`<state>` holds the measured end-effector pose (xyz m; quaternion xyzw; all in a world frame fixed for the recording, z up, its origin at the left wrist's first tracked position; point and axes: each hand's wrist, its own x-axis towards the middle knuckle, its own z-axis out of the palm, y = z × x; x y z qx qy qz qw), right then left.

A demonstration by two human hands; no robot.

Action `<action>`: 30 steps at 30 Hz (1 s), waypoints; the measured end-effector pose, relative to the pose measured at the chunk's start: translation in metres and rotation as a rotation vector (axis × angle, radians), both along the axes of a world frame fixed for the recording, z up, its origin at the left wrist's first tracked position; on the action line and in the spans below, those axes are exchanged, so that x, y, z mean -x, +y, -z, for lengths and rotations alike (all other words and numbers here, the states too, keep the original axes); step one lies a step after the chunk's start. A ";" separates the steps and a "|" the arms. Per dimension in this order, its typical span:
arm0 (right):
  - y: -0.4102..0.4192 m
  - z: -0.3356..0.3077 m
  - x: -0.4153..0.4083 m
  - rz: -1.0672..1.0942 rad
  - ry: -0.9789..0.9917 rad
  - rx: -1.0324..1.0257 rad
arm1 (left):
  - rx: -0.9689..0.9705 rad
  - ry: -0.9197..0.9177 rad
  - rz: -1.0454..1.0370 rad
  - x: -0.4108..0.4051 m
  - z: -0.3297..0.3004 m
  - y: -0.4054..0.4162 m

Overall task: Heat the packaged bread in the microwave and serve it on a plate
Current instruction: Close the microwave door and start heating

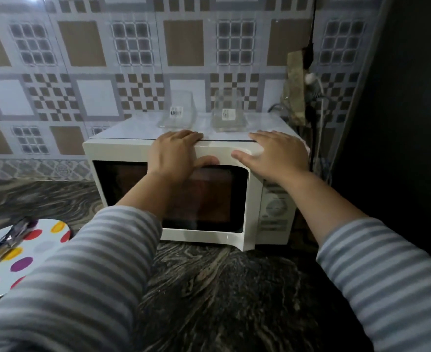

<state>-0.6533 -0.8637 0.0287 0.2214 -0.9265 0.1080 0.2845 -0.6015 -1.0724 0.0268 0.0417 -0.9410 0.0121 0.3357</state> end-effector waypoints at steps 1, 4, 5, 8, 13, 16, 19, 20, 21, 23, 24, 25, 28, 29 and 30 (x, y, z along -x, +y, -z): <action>-0.001 0.000 0.001 0.003 0.009 0.002 | 0.003 0.000 -0.005 0.001 0.000 0.000; -0.001 0.003 0.000 -0.002 0.022 0.008 | 0.005 -0.005 -0.001 0.000 0.002 0.001; -0.001 0.003 -0.001 -0.004 0.024 0.010 | -0.005 -0.001 0.004 0.000 0.003 0.001; -0.002 0.001 -0.001 -0.004 0.034 0.007 | -0.017 -0.007 0.007 -0.001 0.002 0.000; -0.003 0.002 -0.001 0.000 0.057 0.022 | -0.020 -0.009 0.016 -0.002 0.000 0.001; -0.005 0.005 0.002 0.012 0.078 0.049 | -0.037 -0.022 -0.002 0.000 -0.002 0.001; -0.006 0.008 0.006 0.026 0.103 0.064 | -0.055 -0.019 -0.005 0.001 0.000 0.001; -0.006 0.010 0.007 0.027 0.105 0.066 | -0.055 -0.012 -0.002 0.002 0.001 0.001; -0.006 0.012 0.008 0.027 0.106 0.068 | -0.051 -0.005 -0.004 0.002 0.003 0.001; -0.006 0.014 0.008 0.030 0.111 0.071 | -0.040 0.002 -0.013 0.002 0.006 0.001; -0.006 0.014 0.007 0.035 0.114 0.073 | -0.038 0.008 -0.014 0.002 0.007 0.002; -0.006 0.014 0.006 0.041 0.114 0.072 | -0.040 0.012 -0.014 0.001 0.008 0.002; -0.006 0.014 0.003 0.067 0.089 0.042 | -0.031 0.017 -0.032 0.001 0.015 0.009; -0.005 0.014 0.002 0.068 0.072 0.035 | -0.029 0.021 -0.045 0.000 0.019 0.013; -0.003 0.014 0.000 0.062 0.058 0.030 | -0.029 0.029 -0.056 -0.001 0.024 0.017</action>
